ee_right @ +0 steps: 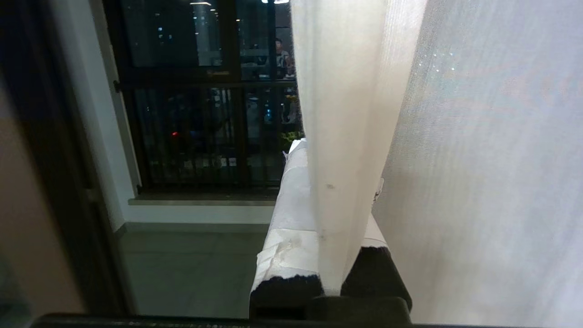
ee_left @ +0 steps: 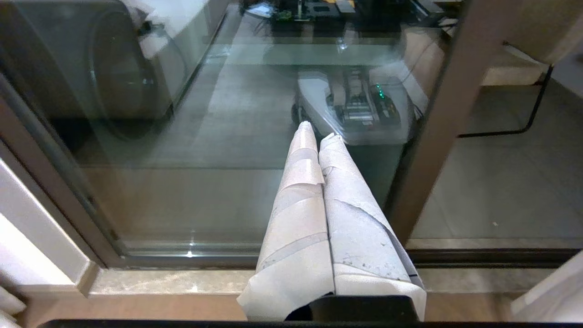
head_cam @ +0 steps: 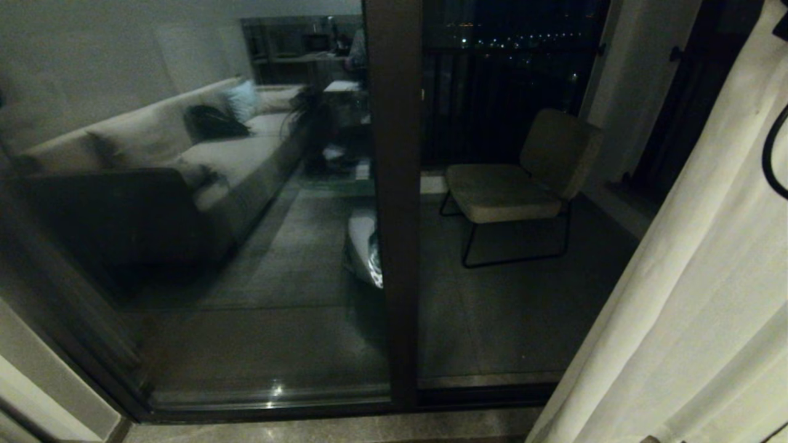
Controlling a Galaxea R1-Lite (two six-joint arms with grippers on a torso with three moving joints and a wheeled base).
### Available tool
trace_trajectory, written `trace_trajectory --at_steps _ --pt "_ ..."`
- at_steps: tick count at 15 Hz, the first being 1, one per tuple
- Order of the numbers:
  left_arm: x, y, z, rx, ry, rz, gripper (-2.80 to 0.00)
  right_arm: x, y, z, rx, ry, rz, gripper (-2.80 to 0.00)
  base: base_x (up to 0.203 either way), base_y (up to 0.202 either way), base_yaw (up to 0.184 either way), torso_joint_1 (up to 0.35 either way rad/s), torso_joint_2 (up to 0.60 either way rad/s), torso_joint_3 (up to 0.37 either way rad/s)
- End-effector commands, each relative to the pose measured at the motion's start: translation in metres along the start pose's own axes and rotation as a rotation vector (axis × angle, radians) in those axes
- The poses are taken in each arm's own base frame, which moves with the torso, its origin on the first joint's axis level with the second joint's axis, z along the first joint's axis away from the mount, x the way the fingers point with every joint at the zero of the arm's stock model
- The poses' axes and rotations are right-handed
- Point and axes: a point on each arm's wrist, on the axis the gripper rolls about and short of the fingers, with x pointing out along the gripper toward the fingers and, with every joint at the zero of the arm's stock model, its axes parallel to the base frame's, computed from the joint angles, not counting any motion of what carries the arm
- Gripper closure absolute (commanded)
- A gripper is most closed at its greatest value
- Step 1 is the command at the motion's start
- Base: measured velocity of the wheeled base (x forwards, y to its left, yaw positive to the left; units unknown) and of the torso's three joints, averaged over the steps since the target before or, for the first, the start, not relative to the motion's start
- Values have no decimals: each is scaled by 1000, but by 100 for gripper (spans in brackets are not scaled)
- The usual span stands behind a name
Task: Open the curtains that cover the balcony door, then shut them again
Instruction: Close the inner curtains on both sides
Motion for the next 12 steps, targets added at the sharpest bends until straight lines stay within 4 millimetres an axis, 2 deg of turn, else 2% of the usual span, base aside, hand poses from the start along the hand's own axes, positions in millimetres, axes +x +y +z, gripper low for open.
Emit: trace_trajectory --at_steps 1,12 --pt "0 0 0 0 0 0 0 0 0 0 0 -3 1 0 0 191 1 -1 2 1" --pt "0 0 0 -1 0 1 0 -1 0 -2 1 6 1 0 0 190 2 2 4 2"
